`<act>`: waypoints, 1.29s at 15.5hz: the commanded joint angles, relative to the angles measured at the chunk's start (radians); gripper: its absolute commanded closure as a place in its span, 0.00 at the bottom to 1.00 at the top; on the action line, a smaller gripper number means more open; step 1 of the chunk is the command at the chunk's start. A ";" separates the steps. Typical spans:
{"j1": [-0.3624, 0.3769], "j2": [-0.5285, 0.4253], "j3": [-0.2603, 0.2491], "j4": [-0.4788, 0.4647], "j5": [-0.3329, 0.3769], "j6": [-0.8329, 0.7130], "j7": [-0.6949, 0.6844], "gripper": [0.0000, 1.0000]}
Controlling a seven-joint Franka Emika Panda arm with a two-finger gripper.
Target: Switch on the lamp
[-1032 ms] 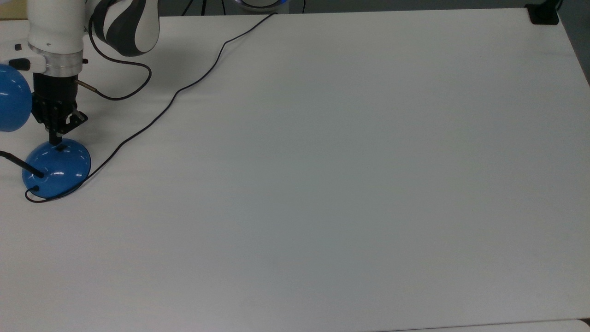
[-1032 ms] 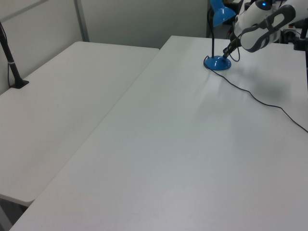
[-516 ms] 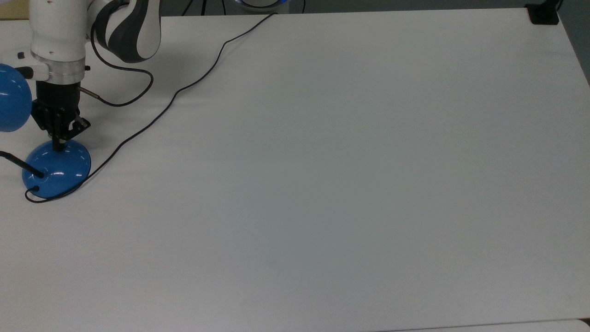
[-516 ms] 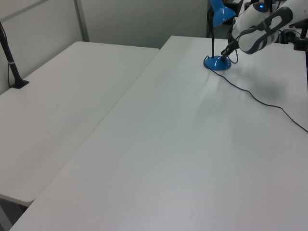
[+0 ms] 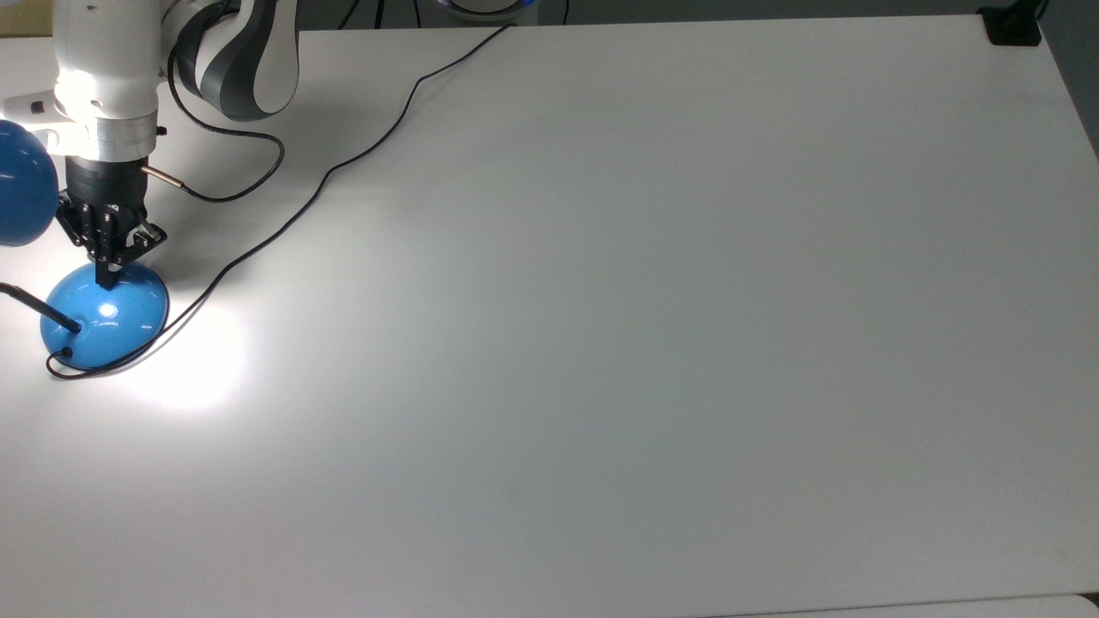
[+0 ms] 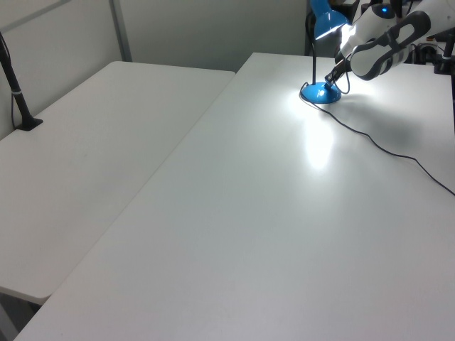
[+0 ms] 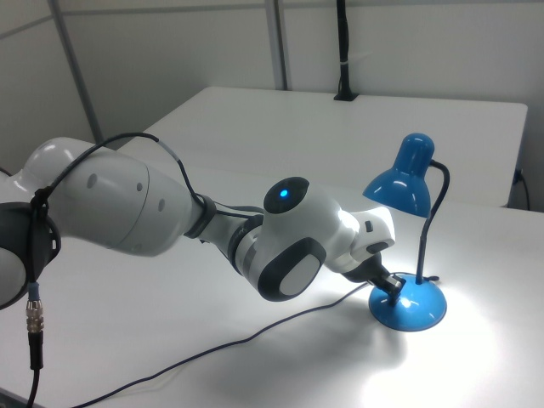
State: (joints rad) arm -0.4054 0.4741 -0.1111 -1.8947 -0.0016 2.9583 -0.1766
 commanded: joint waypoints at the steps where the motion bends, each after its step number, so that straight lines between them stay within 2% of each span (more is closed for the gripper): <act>1: -0.013 0.032 0.019 0.037 0.017 0.028 -0.018 1.00; 4: -0.024 -0.037 0.024 0.007 0.018 0.016 -0.018 1.00; 6: -0.023 -0.112 0.025 -0.061 0.018 0.001 -0.018 1.00; 9: -0.010 -0.227 0.027 -0.148 0.020 -0.085 -0.005 1.00; 12: -0.006 -0.288 0.036 -0.173 0.020 -0.183 0.020 1.00; 14: -0.004 -0.325 0.045 -0.170 0.020 -0.263 0.049 1.00; 16: 0.010 -0.374 0.065 -0.143 0.018 -0.407 0.121 1.00; 20: 0.088 -0.410 0.077 0.032 0.006 -0.788 0.230 1.00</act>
State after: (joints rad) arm -0.3814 0.1084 -0.0354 -1.9710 -0.0001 2.4288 -0.0193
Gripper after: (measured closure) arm 0.991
